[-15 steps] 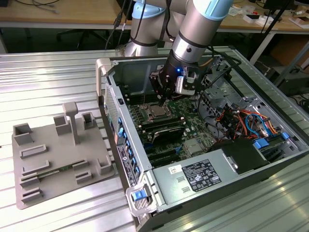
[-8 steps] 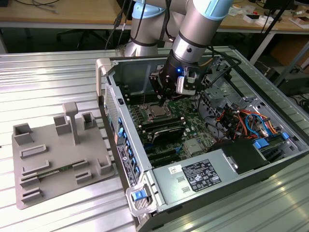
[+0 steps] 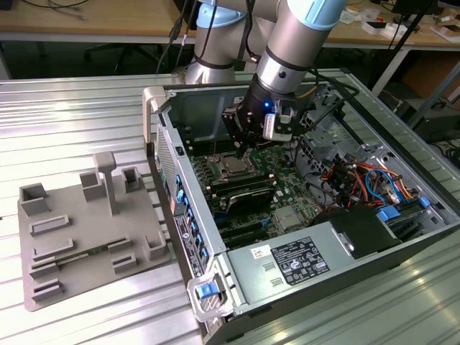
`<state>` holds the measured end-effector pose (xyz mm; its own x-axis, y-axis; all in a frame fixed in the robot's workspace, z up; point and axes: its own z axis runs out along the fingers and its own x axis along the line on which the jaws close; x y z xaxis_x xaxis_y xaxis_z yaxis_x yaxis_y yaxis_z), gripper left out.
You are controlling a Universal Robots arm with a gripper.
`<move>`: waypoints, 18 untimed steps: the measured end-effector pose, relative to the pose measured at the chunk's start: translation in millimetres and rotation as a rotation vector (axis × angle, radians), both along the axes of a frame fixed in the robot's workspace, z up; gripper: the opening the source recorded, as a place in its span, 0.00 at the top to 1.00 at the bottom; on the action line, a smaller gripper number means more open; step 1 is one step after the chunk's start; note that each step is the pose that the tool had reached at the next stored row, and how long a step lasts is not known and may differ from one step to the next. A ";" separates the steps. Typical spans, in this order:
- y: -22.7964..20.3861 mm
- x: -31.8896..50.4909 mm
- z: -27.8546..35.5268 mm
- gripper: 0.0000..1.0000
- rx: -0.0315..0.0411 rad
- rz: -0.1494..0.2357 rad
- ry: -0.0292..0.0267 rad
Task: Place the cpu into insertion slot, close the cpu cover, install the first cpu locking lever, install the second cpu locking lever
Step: 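Install the first cpu locking lever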
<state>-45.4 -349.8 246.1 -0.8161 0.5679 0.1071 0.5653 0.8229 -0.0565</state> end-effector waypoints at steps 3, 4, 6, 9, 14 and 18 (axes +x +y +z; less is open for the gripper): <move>0.0 0.0 0.0 0.89 0.0021 0.012 0.0000; -0.1 0.0 0.1 0.89 0.0022 0.019 0.0002; 0.0 0.0 0.0 0.89 0.0035 0.040 0.0001; -0.1 0.1 0.1 0.89 0.0054 0.059 0.0000; 0.0 0.1 0.0 0.89 0.0091 0.077 0.0000; 0.0 0.1 0.0 0.89 0.0114 0.092 0.0000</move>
